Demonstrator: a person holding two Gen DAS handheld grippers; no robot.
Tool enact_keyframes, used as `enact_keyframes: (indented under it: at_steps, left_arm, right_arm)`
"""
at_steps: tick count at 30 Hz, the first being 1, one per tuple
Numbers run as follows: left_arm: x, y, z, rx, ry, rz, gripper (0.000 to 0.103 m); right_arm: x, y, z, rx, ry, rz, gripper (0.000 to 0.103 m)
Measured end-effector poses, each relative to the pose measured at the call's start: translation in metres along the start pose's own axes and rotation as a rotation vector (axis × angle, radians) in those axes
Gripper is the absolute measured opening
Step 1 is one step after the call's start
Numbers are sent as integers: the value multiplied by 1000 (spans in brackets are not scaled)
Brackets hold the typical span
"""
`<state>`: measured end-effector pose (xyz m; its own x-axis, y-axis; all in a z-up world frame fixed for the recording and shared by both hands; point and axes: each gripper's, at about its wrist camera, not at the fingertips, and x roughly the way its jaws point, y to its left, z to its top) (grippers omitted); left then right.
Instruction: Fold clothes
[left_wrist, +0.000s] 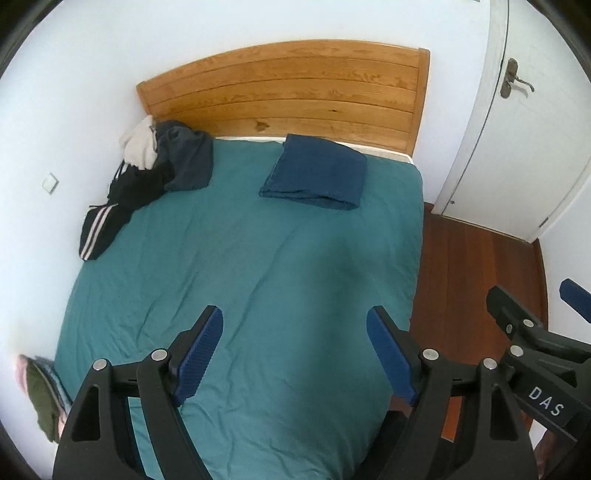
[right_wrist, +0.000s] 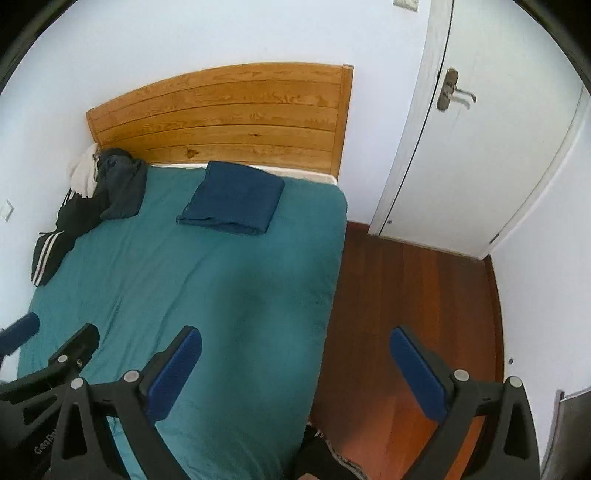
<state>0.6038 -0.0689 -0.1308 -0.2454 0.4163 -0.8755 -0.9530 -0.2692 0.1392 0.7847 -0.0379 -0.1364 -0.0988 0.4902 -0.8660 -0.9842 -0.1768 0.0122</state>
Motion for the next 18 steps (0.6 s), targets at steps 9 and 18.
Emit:
enact_keyframes:
  at_steps: [9, 18]
  left_arm:
    - [15, 14, 2, 24, 23, 6, 81]
    - [20, 15, 17, 18, 2, -7, 81]
  right_arm:
    - [1, 15, -10, 0, 31, 43, 103]
    - [5, 25, -8, 6, 32, 40, 103]
